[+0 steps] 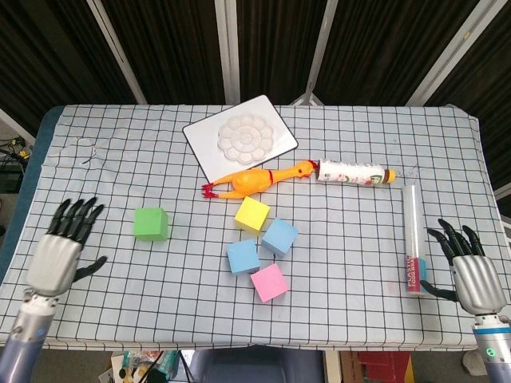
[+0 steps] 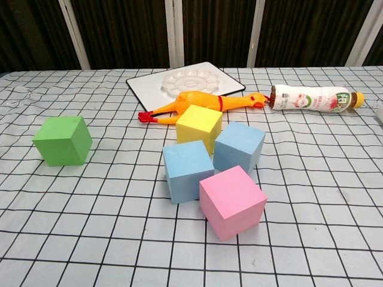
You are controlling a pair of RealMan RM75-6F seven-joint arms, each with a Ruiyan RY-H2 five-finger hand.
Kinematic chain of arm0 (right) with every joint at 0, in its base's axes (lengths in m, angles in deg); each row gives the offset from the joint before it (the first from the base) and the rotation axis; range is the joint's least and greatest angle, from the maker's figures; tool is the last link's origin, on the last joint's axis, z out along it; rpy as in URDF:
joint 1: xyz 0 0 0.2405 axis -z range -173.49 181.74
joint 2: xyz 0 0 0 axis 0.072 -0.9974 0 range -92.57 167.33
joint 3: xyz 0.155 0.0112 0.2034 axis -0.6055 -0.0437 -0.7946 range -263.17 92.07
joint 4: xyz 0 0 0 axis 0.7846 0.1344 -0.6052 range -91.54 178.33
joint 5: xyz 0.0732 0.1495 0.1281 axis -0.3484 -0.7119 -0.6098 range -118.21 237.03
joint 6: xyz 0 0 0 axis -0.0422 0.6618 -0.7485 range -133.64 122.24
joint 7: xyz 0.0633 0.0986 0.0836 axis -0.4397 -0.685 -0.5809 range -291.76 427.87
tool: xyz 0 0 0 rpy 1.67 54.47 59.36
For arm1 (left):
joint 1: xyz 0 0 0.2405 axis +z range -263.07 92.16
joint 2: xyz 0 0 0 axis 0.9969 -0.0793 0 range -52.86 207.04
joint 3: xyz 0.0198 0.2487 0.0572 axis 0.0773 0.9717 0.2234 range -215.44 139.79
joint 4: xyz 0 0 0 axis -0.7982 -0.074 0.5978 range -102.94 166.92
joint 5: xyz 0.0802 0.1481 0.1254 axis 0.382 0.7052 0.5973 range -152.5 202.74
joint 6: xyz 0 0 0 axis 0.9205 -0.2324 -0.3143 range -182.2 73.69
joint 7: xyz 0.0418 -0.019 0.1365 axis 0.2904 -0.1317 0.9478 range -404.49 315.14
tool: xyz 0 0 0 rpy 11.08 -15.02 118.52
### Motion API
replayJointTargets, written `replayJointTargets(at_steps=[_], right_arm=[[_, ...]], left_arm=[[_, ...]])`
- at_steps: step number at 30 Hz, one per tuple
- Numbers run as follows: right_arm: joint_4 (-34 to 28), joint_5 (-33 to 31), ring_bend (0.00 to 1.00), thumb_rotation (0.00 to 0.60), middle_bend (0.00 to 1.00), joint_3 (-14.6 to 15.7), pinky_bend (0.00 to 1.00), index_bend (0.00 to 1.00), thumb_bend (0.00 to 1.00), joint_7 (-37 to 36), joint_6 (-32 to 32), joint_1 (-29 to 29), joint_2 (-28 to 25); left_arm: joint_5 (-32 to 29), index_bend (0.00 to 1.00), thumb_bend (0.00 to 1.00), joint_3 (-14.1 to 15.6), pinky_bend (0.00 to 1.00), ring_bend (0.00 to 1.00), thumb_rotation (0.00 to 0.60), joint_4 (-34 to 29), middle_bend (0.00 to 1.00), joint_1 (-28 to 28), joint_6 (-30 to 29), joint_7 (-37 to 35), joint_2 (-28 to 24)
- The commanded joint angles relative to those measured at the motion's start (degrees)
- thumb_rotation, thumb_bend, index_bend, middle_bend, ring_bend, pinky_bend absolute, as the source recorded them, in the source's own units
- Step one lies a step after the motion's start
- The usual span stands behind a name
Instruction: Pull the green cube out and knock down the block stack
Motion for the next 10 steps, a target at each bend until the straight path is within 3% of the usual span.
replayJointTargets(at_steps=[1,10], right_arm=[[-0.19,0.35,0.18,0.600,0.07,0.00,0.04,0.18,0.03,0.40,0.63,0.16,0.16],[-1.02,0.37,0.18,0.600,0.07,-0.12,0.04,0.18,0.03,1.98,2.27,0.97,0.35]], left_arm=[[-2.05,0.06,0.07,1.28,0.01,0.07,0.600,2.01,0.03,4.76,-2.93,-1.48,-1.50],[0.09,0.09,0.07,0.54,0.01,0.07,0.600,0.31,0.04,7.47,-4.68,0.10,-1.86]])
